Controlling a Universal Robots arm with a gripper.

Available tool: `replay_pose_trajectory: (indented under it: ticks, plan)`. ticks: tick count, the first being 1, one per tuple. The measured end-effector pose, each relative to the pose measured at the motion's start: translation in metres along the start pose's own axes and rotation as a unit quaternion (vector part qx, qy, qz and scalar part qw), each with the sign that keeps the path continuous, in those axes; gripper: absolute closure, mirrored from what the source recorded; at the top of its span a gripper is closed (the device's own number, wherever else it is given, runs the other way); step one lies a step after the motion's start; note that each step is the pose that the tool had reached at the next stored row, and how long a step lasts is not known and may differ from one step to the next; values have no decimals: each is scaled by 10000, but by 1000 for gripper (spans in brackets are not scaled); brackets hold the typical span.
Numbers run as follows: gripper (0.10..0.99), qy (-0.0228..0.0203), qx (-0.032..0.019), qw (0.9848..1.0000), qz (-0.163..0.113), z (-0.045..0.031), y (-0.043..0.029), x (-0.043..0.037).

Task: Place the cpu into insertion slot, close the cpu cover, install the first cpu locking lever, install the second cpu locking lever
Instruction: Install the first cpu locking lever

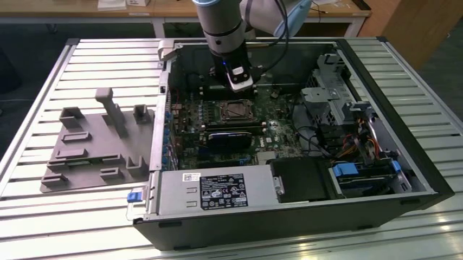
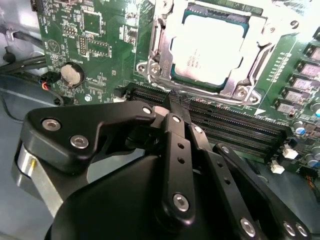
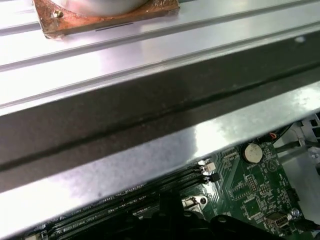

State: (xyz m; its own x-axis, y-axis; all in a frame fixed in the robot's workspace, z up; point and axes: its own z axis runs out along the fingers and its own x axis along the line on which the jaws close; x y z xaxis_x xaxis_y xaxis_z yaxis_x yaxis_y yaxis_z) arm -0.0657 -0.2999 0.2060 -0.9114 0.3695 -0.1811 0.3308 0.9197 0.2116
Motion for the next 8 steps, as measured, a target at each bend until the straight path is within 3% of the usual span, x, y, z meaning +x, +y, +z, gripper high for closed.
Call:
replay_pose_trajectory:
  ticks: [3, 8]
  plan:
    - [984, 34, 157, 9999, -23, 5, 5, -14]
    - [984, 83, 471, 9988, -70, 12, 8, -46]
